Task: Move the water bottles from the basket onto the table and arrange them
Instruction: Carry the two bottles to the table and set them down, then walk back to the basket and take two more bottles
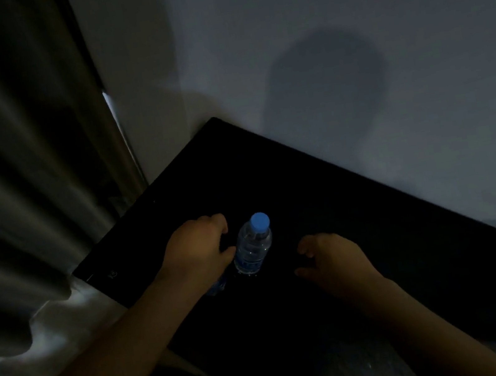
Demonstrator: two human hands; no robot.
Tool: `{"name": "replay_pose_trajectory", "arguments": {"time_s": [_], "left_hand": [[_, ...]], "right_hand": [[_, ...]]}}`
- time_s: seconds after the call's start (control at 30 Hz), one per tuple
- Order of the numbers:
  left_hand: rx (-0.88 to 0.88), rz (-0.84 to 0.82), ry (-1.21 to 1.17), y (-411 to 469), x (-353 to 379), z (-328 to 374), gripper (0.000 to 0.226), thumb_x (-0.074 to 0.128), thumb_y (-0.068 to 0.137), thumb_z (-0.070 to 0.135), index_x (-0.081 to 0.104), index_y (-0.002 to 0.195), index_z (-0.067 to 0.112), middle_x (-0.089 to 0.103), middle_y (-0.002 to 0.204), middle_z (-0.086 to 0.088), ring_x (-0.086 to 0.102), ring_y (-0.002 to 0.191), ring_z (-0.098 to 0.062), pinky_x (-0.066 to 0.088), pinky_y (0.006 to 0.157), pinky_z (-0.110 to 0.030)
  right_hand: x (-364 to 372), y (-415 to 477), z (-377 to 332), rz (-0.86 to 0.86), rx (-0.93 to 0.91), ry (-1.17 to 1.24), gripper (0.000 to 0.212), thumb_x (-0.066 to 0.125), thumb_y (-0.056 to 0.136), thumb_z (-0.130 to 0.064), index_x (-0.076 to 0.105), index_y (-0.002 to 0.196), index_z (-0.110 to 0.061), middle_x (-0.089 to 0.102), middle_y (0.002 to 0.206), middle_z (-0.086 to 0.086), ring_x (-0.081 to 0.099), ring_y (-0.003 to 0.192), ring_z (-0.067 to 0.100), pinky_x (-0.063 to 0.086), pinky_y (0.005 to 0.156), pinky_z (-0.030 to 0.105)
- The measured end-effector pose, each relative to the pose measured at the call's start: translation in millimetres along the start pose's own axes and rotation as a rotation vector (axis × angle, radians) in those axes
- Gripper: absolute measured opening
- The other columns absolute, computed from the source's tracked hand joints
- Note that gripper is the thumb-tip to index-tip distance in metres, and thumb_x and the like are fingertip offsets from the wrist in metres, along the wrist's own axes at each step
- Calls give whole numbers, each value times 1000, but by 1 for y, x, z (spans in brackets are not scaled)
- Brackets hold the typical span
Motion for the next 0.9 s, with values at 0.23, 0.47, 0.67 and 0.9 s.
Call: {"name": "replay_pose_trajectory", "arguments": {"time_s": [0.23,0.47,0.67,0.9], "left_hand": [[191,-228,84,-17,15,75,32,59,89,36,51,113,16,56,111,-3,55,103,-20,44,83,-30],[378,-347,118,-33,48,166,33,56,90,40,50,115,19,56,110,-1,53,97,-14,46,83,-29],[496,-436,202,-64,93,261,38,59,88,41,51,120,22,56,116,2,55,102,-11,49,90,-31],[754,-505,227,-145,153,402,41,60,87,43,51,124,27,57,115,7,56,102,-9,51,89,-29]], "right_hand": [[-6,-45,54,23,72,126,41,67,84,-40,54,122,-31,56,114,-8,46,87,0,29,62,5],[-17,-136,109,102,312,211,41,71,78,-43,58,116,-34,58,99,-18,52,82,-4,39,64,9],[-25,-252,146,197,552,231,42,71,79,-35,60,118,-23,66,111,-3,63,101,14,53,82,30],[-17,-427,193,348,851,212,37,68,80,-33,62,115,-24,66,115,-2,60,109,18,49,88,33]]}}
Point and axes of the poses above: each hand's wrist, its own y-axis towards the middle knuckle, its own x-axis out of the palm, z = x × y, the point moved 7 cm from there along y, towards the middle knuckle
